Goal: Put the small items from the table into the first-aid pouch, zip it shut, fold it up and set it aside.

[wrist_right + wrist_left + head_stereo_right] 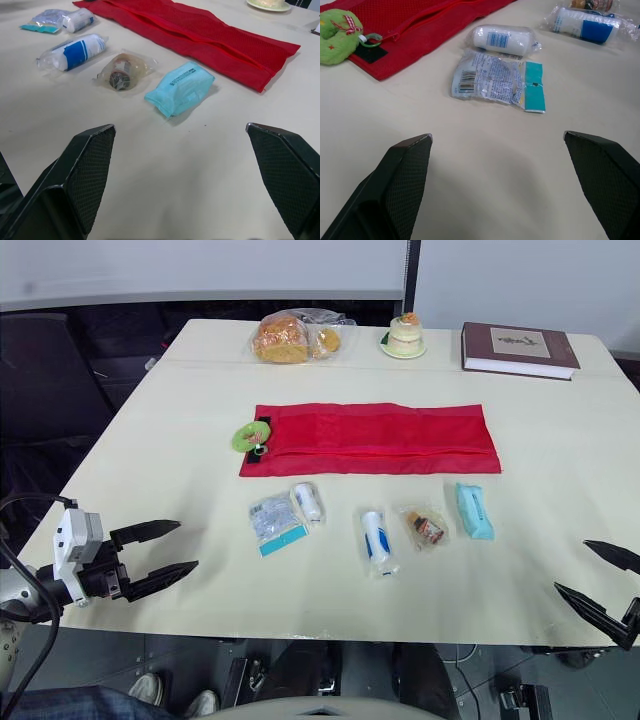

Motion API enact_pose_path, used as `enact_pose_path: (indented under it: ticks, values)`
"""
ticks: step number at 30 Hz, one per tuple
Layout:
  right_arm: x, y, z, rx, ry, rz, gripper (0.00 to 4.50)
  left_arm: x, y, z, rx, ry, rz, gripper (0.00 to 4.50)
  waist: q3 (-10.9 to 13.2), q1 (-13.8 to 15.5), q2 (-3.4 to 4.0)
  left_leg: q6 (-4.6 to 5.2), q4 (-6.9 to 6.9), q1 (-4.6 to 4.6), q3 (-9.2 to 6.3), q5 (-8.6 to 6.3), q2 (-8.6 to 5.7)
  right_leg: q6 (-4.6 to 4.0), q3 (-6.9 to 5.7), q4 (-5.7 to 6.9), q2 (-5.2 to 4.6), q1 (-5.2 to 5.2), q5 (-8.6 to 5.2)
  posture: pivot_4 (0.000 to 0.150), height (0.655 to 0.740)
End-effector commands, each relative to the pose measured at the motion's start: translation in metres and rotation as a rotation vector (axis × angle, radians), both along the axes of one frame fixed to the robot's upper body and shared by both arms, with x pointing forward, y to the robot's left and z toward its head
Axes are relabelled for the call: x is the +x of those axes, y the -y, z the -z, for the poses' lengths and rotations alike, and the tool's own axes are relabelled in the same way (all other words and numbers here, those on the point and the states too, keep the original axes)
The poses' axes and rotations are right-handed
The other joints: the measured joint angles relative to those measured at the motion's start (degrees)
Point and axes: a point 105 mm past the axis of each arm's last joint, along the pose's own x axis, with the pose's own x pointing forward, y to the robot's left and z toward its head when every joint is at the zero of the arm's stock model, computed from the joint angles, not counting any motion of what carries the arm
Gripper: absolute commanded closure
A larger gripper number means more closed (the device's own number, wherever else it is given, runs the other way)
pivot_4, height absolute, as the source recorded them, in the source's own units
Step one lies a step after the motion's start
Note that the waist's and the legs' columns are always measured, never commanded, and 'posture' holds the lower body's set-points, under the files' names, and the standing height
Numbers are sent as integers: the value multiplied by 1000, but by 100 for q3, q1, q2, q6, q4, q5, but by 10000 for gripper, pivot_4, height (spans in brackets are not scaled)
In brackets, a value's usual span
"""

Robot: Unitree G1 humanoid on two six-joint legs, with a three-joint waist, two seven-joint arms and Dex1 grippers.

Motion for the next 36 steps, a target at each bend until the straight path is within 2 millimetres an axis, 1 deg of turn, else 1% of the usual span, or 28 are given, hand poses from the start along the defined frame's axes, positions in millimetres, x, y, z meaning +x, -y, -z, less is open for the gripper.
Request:
enact_pose_path:
  ticks: [1, 10, 13, 16, 20, 24, 26, 28, 32, 34, 36]
  values:
    - [-2, 7, -13, -15, 53, 22, 506, 0, 1, -3, -8, 1, 28, 0, 0, 0, 0, 0, 0, 0, 0, 0, 0, 0, 0, 0, 0, 0, 0, 1500, 7289]
    - [0, 10, -7, -17, 47, 10, 506, 1, 1, 0, -20, -3, 15, 0, 0, -2, 0, 0, 0, 0, 1, 0, 0, -1, -1, 0, 2, 0, 1, 1500, 7289]
    - [4, 5, -12, -15, 67, -8, 506, 2, 4, 1, -22, 2, 16, 0, 0, -2, 0, 0, 0, 0, 0, 0, 0, -1, -2, 0, 1, 0, 1, 1500, 7289]
    - [8, -7, -17, -11, 87, -47, 506, 8, 5, 2, -37, -8, -2, 0, 0, 0, 0, 0, 0, 0, 0, 0, 0, -1, -1, 0, 1, 0, 1, 1500, 7289]
    - [18, -42, -33, 29, 137, -135, 506, 24, 15, 5, -38, -48, -59, 0, 0, 0, 0, 0, 0, 0, -3, 0, 0, 0, -2, 1, 1, 0, 1, 1500, 7289]
    - [22, -77, -46, 62, 159, -225, 506, 39, 25, 2, -85, -72, -93, 0, 1, 6, -3, 0, 0, -2, -3, 0, 0, -1, -2, 1, 1, 0, 2, 1500, 7289]
    - [23, -97, -52, 69, 164, -281, 506, 43, 32, 5, -107, -144, -85, 0, 1, 2, -3, 0, 1, -3, -5, 0, 0, -1, -4, 1, 0, 0, 3, 1500, 7289]
    - [23, -116, -58, 66, 181, -340, 506, 47, 37, 11, -90, -187, -82, 0, 1, 0, -3, -1, 1, -3, -4, 1, 0, -1, -6, 2, 2, 0, 4, 1500, 7289]
    - [26, -145, -69, 75, 201, -393, 506, 54, 46, 20, -70, -240, -74, 0, 3, -3, -5, -1, 1, -3, -3, 1, -1, -1, -21, 2, 7, 0, 4, 1500, 7289]
    - [25, -163, -76, 84, 215, -448, 506, 58, 57, 26, -78, -282, -56, 0, 3, -1, -5, -1, 1, -3, -3, 1, -1, -2, -22, 2, 8, 0, 4, 1500, 7289]
    - [24, -175, -80, 91, 225, -480, 506, 59, 66, 30, -89, -313, -36, 0, 3, 12, -6, -1, 2, -3, -4, 1, -2, -2, -24, 2, 10, 0, 4, 1500, 7289]
